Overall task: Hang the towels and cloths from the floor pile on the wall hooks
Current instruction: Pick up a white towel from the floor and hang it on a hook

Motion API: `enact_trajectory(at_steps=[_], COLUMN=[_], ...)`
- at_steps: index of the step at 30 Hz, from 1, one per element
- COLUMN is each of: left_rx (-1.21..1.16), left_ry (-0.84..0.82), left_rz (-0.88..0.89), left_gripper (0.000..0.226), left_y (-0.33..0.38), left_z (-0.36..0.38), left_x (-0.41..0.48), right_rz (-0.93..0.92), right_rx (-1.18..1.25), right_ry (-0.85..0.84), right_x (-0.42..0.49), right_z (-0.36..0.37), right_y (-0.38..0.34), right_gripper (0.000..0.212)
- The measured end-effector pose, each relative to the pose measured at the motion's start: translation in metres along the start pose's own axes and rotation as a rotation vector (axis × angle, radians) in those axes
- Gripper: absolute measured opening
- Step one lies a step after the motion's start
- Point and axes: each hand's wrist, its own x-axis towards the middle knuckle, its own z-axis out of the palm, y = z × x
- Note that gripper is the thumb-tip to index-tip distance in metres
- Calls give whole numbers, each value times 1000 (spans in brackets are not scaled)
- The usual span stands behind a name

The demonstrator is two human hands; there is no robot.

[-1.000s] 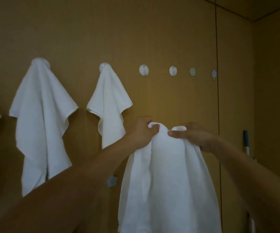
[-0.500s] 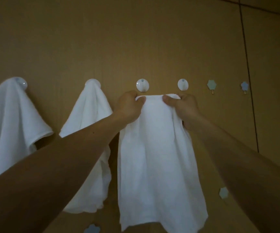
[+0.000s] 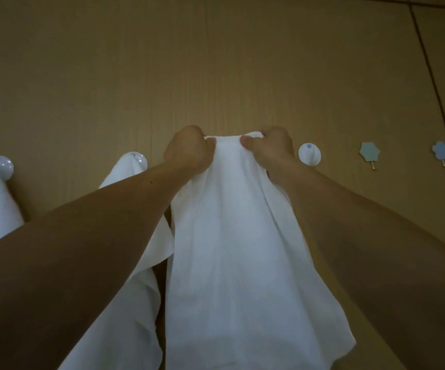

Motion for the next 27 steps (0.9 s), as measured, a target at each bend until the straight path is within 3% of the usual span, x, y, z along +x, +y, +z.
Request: enact_trajectory(at_steps=[3,6,8,12,15,17,19,20,22,24,27], left_rx=[133,-57,-211,-80,31,194,432,533,620,430,2], left_ry=[-61,-166,-243,-462,-478,-359,-94,41,101,-6,-70], left_rz=[8,-140,-299,-375,-316,-202,36,199,469,542,348], left_gripper=[23,26,23,29,39,44,40,35,28,25,32], left_y=[-2,3,6,3,2,5,3,1,-5,-11,-10], left_z=[3,-4,-10,-16,-17,-13,-6,-4,0,5,11], left_x=[-5,-6,-8,-18,-27,-34,-44,-50,-62,-72,-82], right_rz=[17,133,183,157,103,-118,-410,-509,-564,-473,-432], right_rx=[-87,-52,-42,-128,-432,-712,-833,-865,-815,-629,-412], right_ry=[-36,-103,-126,-149,-124,40,118,78,-49,-130,-133], right_x=[-1,-4,-6,-14,-19,-27,-37,-42,-50,-56,-62], right_z=[0,-4,-6,-9,-12,-13,-14,-13,-9,-7,-7], right_y=[8,6,6,8,5,6,9,11,16,19,22], right_gripper=[21,40,33,21,21,18,14,13,13,21,30])
